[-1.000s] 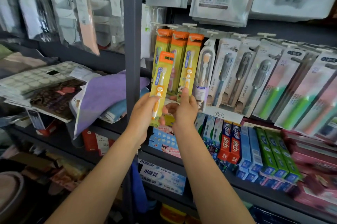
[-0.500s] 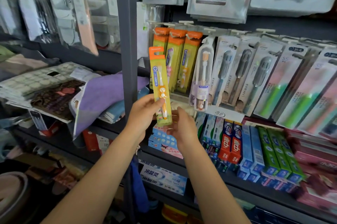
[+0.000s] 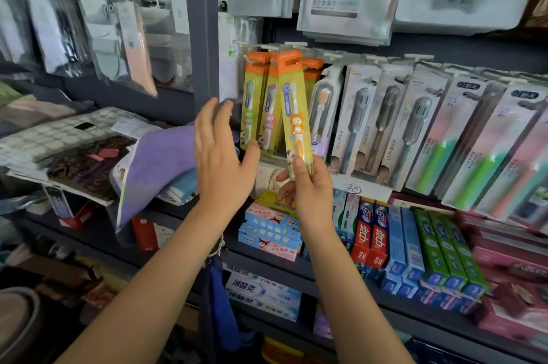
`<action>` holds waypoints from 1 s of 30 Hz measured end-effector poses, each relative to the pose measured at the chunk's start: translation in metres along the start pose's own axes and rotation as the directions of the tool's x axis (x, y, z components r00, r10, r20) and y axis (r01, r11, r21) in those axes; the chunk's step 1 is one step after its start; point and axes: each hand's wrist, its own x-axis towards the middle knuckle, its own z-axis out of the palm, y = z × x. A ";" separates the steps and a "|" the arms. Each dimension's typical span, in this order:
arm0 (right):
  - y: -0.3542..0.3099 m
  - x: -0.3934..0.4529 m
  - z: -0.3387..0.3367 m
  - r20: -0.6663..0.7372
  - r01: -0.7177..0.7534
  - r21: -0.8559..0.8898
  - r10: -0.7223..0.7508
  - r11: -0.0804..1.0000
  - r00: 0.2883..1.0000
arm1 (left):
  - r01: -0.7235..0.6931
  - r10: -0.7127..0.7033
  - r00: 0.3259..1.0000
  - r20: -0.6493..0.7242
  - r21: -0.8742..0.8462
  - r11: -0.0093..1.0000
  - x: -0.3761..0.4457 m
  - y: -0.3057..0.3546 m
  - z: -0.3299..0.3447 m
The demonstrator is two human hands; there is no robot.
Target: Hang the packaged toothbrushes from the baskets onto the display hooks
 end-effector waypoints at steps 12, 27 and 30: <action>0.006 0.004 0.015 -0.075 -0.030 -0.002 0.030 1.000 0.997 | -0.062 0.033 0.982 0.188 0.148 0.987 -0.001 -0.045 0.017; 0.030 0.042 0.033 -0.124 -0.408 0.096 0.418 0.908 0.900 | -0.137 0.082 0.970 0.230 0.234 0.963 -0.002 -0.051 0.013; 0.043 0.037 0.029 -0.115 -0.458 0.046 0.460 0.888 0.881 | -0.159 0.099 0.964 0.248 0.234 0.959 -0.003 -0.055 0.010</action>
